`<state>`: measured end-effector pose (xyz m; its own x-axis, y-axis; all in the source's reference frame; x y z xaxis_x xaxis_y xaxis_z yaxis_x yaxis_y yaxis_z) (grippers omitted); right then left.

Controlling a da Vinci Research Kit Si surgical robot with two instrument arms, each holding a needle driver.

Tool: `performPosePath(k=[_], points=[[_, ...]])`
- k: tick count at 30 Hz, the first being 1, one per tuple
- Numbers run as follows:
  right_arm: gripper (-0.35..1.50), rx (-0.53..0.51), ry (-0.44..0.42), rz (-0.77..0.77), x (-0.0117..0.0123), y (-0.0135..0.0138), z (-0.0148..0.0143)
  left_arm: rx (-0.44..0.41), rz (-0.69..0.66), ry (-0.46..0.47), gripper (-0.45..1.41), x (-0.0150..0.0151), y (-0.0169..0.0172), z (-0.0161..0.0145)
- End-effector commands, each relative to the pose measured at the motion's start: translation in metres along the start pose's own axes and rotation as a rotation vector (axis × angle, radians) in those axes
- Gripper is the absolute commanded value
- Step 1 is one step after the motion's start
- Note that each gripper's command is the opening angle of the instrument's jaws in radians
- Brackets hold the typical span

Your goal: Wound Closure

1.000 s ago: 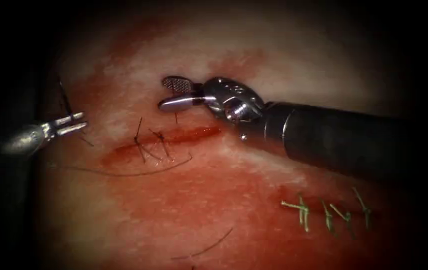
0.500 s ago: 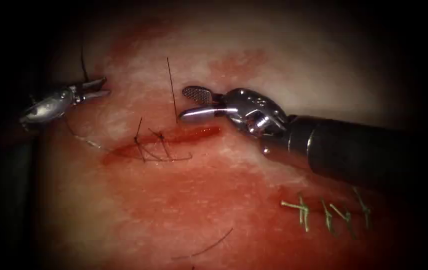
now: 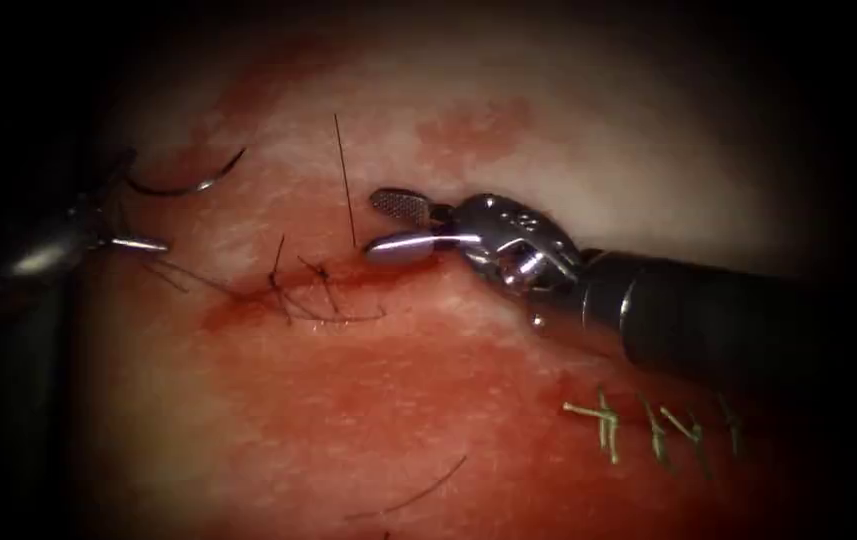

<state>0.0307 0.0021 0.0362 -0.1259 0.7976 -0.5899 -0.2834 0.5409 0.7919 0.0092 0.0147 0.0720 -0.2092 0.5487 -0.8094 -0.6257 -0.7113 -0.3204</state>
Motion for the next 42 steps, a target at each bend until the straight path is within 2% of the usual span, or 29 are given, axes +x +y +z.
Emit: performPosePath(k=[1, 8, 12, 15, 16, 22, 29, 39, 42], points=[[1.06, 0.003, 0.0, -0.002, -0.0004, 0.0002, 0.0007, -0.025, 0.006, 0.013, 0.83, 0.0, 0.0003, 0.0004], [1.04, 0.007, -0.001, -0.005, -0.0008, 0.0002, 0.0002, -0.251, 0.005, 0.115, 0.69, 0.0011, 0.0041, -0.0009], [1.04, 0.008, 0.0, -0.01, -0.0013, 0.0001, 0.0001, -0.381, -0.012, 0.207, 0.69, 0.003, 0.0071, -0.0009], [1.04, 0.008, 0.0, -0.012, -0.0015, 0.0001, 0.0, -0.423, -0.029, 0.26, 0.69, 0.0045, 0.0083, -0.0008], [1.04, 0.008, 0.0, -0.012, -0.0015, 0.0001, 0.0, -0.423, -0.029, 0.26, 0.69, 0.0045, 0.0083, -0.0008], [1.04, 0.01, 0.0, -0.013, -0.0016, 0.0, -0.0003, -0.47, -0.096, 0.405, 0.67, 0.0079, 0.0089, -0.0016], [1.04, 0.012, -0.001, -0.014, -0.0017, -0.0001, -0.0006, -0.497, -0.166, 0.503, 0.67, 0.0107, 0.0095, -0.0032], [1.04, 0.012, 0.0, -0.016, -0.002, 0.0001, -0.0005, -0.5, -0.216, 0.571, 0.56, 0.0159, 0.0111, -0.0055], [1.04, 0.012, 0.0, -0.017, -0.002, 0.0001, -0.0005, -0.456, -0.233, 0.552, 0.52, 0.017, 0.0112, -0.0057]])
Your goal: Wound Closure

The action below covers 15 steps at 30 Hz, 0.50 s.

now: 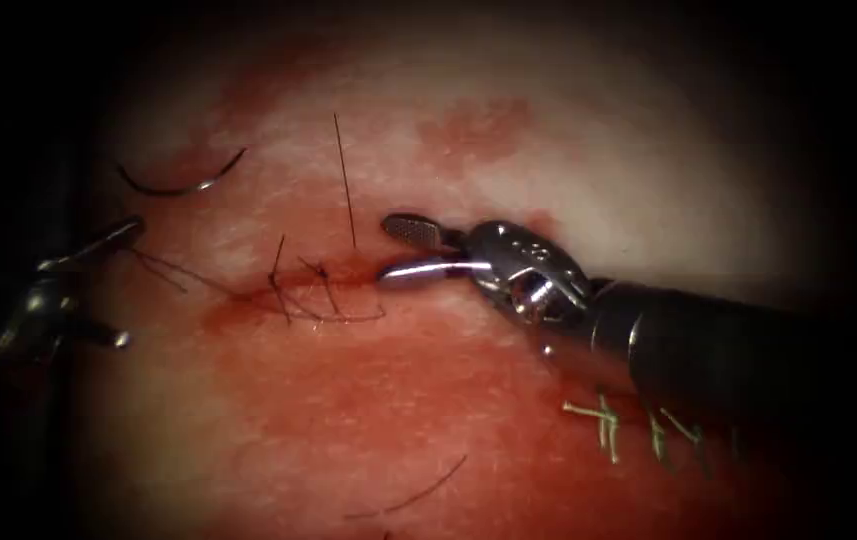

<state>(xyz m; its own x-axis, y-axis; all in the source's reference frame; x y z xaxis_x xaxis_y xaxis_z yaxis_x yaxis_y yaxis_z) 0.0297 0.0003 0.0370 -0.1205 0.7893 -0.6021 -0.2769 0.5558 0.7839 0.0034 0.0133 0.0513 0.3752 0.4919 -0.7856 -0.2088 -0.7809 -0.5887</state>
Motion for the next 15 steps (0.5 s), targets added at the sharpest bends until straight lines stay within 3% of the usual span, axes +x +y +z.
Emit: performPosePath(k=[1, 7, 9, 13, 15], points=[[1.04, 0.003, 0.001, -0.001, -0.0002, 0.0002, 0.0008, 0.019, -0.002, -0.007, 0.52, -0.0002, -0.0006, 0.0005], [1.04, 0.003, 0.001, -0.002, -0.0003, 0.0001, 0.0008, 0.065, -0.005, -0.003, 0.52, 0.0003, -0.0013, 0.0005], [1.03, 0.002, 0.001, -0.002, -0.0004, 0.0001, 0.0008, 0.069, -0.047, 0.018, 0.39, 0.0008, -0.0011, 0.0007], [1.03, 0.002, 0.002, -0.004, -0.0006, 0.0001, 0.0009, 0.079, -0.057, 0.038, 0.32, 0.0022, -0.0012, 0.0014], [1.03, 0.002, 0.002, -0.005, -0.0007, 0.0, 0.0008, 0.08, -0.058, 0.038, 0.09, 0.0024, -0.0012, 0.0015]])
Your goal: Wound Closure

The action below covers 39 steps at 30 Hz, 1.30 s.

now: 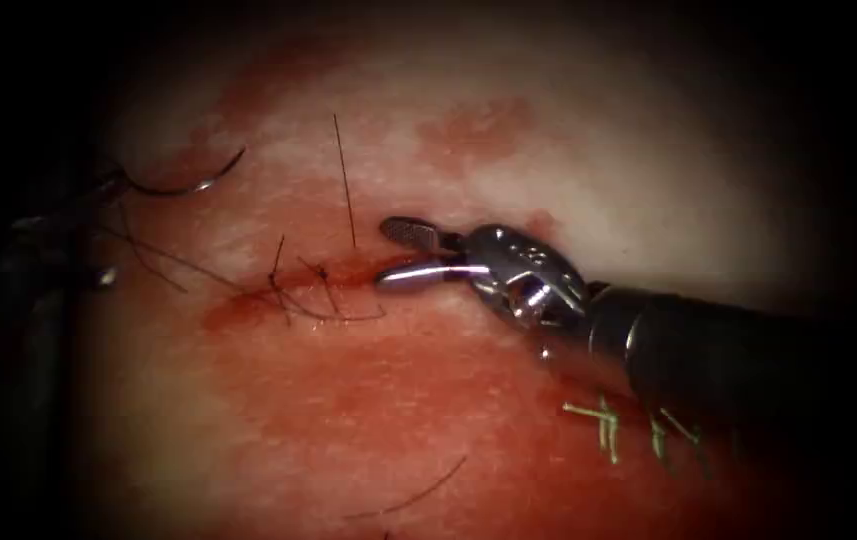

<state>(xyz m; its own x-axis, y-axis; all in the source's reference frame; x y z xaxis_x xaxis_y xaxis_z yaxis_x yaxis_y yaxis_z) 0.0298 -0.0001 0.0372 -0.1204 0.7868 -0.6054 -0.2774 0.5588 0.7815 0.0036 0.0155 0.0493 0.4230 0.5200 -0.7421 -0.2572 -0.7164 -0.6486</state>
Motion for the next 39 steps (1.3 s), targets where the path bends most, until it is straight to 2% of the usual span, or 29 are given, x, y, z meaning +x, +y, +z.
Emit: performPosePath(k=[1, 2, 12, 14, 17, 19, 23, 26, 27, 28, 31, 33, 36, 39], points=[[1.03, 0.002, 0.001, -0.001, -0.0003, 0.0002, 0.0008, -0.001, 0.001, 0.0, -0.2, -0.0003, -0.0005, 0.0005], [1.03, 0.003, 0.001, -0.001, -0.0003, 0.0001, 0.0008, -0.001, 0.016, -0.001, -0.45, -0.0005, -0.0003, 0.0003], [1.01, 0.001, 0.003, -0.004, -0.0001, -0.0005, 0.0006, -0.007, 0.101, -0.067, -0.45, -0.0022, 0.0001, -0.0004], [1.08, 0.001, -0.004, -0.021, 0.0, -0.0009, 0.0004, -0.009, 0.11, -0.083, -0.45, -0.0025, 0.0003, -0.0001], [1.25, 0.0, -0.045, -0.132, 0.0004, -0.0018, 0.0, -0.009, 0.117, -0.081, -0.45, -0.0033, 0.0009, 0.0007], [1.31, -0.003, -0.102, -0.206, 0.0011, -0.0027, -0.0004, -0.028, 0.123, -0.088, -0.45, -0.0042, 0.0015, 0.0016], [1.3, 0.008, -0.175, -0.288, 0.003, -0.0052, -0.0017, -0.072, 0.132, -0.117, -0.45, -0.0064, 0.0025, 0.0037], [1.28, 0.019, -0.201, -0.302, 0.0057, -0.007, -0.003, -0.099, 0.136, -0.148, -0.45, -0.0082, 0.0032, 0.0053], [1.26, 0.025, -0.206, -0.287, 0.0076, -0.0083, -0.0038, -0.111, 0.137, -0.164, -0.45, -0.0094, 0.0033, 0.0063], [1.26, 0.025, -0.206, -0.287, 0.0076, -0.0083, -0.0038, -0.111, 0.137, -0.164, -0.45, -0.0094, 0.0033, 0.0063], [1.26, 0.036, -0.216, -0.277, 0.0097, -0.0102, -0.0047, -0.122, 0.139, -0.181, -0.45, -0.0109, 0.0031, 0.0076], [1.28, 0.039, -0.277, -0.257, 0.0105, -0.012, -0.005, -0.131, 0.14, -0.195, -0.45, -0.0124, 0.0025, 0.0086], [1.28, 0.062, -0.341, -0.227, 0.0099, -0.0141, -0.0048, -0.13, 0.15, -0.205, -0.45, -0.0141, 0.0016, 0.0098], [1.28, 0.063, -0.362, -0.217, 0.0092, -0.0147, -0.0044, -0.128, 0.15, -0.207, -0.45, -0.0144, 0.0014, 0.0099]])
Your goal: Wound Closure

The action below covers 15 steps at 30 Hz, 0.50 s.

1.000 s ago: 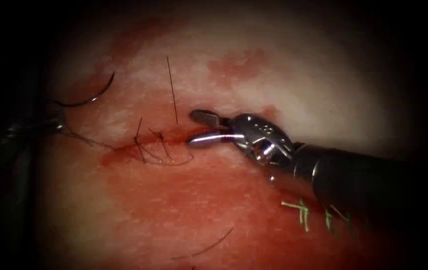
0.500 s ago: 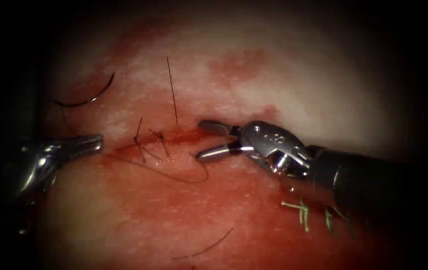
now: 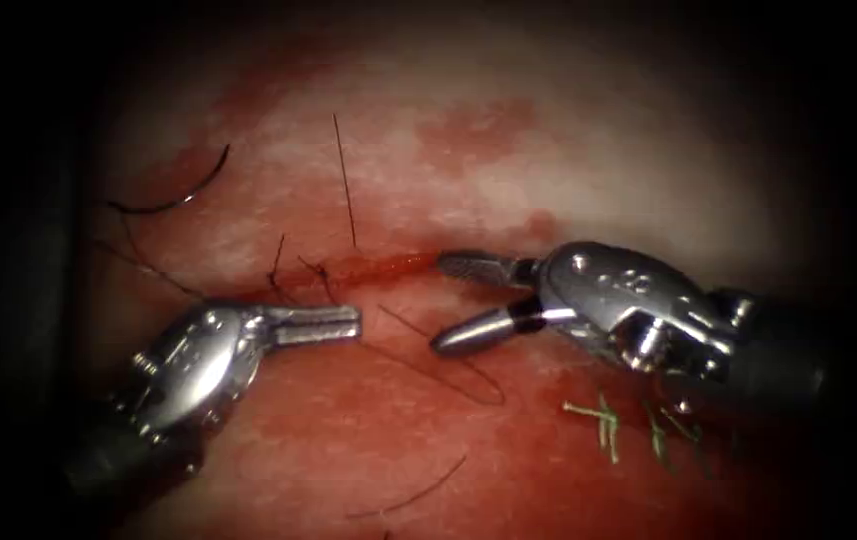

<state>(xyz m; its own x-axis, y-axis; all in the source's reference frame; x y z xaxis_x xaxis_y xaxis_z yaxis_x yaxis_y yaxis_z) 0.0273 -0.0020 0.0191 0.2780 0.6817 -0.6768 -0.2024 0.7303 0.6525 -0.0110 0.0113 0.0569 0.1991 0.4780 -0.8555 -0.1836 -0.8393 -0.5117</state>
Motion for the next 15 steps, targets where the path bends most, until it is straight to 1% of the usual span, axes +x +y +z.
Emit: performPosePath(k=[1, 5, 11, 13, 15], points=[[1.3, 0.009, -0.016, 0.006, -0.0003, -0.0005, 0.0016, 0.005, 0.007, -0.002, -0.45, -0.0005, -0.0005, 0.0006], [1.26, 0.04, -0.074, 0.046, -0.0012, -0.0012, 0.0026, 0.007, 0.024, -0.022, -0.45, -0.0008, -0.0006, 0.0008], [1.2, 0.05, -0.141, 0.071, -0.0014, -0.0014, 0.0029, 0.01, 0.031, -0.026, -0.45, -0.0009, -0.0006, 0.001], [1.14, 0.051, -0.149, 0.075, -0.0017, -0.0013, 0.0032, 0.01, 0.031, -0.026, -0.45, -0.0009, -0.0004, 0.001], [0.98, 0.046, -0.175, 0.069, -0.0024, -0.0013, 0.0036, 0.011, 0.031, -0.026, -0.45, -0.0007, -0.0002, 0.0011]])
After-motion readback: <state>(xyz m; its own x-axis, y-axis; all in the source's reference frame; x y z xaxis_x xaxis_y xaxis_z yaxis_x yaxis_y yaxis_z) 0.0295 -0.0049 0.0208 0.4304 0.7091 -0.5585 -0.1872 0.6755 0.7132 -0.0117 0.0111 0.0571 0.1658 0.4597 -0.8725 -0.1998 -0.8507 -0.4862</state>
